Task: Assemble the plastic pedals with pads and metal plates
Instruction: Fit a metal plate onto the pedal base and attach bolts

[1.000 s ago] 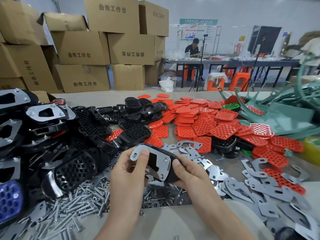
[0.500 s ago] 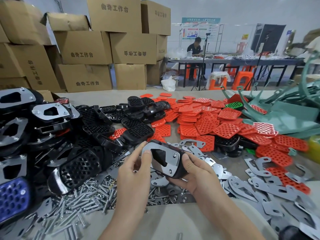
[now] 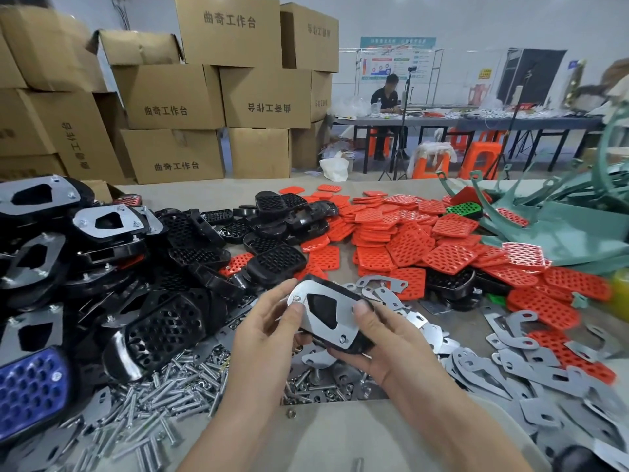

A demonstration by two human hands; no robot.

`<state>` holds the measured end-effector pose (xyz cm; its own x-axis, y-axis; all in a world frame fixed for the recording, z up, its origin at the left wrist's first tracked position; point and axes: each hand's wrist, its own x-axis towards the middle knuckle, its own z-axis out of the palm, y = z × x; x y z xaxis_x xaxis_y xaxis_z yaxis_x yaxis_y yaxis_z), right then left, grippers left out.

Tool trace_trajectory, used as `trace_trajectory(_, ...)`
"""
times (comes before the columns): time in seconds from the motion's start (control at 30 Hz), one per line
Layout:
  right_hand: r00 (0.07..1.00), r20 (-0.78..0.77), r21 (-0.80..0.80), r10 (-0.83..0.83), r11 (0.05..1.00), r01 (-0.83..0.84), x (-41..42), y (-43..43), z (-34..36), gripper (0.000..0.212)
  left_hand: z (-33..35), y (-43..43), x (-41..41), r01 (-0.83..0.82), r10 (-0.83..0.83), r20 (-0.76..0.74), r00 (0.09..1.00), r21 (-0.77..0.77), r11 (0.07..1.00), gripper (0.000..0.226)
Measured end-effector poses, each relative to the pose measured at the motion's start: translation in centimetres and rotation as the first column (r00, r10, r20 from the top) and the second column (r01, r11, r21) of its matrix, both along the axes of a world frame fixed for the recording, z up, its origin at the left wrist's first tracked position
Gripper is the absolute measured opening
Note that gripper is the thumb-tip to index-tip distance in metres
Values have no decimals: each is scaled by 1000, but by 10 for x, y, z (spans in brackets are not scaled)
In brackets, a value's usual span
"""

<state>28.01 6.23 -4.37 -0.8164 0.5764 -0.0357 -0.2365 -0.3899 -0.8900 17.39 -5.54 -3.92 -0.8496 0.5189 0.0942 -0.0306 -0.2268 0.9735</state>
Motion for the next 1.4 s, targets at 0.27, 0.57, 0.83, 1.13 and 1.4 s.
trace_trajectory(0.27, 991, -83, -16, -106, 994, 105, 2, 5, -2, 40, 14, -12, -2, -93, 10, -353, 936, -220, 971, 28)
trace_trajectory(0.57, 912, -198, -246, -359, 919, 308, 18, 28, 7, 32, 28, -13, 5, -105, -617, -585, 526, -765, 636, 20)
trace_trajectory(0.83, 877, -236, -337, -419, 882, 331, 31, 37, 8, 34, 27, 26, 16, -200, -779, -569, 264, -822, 533, 24)
trace_trajectory(1.13, 868, -204, -427, -453, 839, 337, 31, 42, 6, 34, 14, 29, 2, -329, -799, -601, -25, -750, 574, 22)
trace_trajectory(1.4, 891, -196, -434, -409, 851, 295, 32, 40, 6, 35, 16, 23, -4, -411, -799, -601, -22, -723, 555, 26)
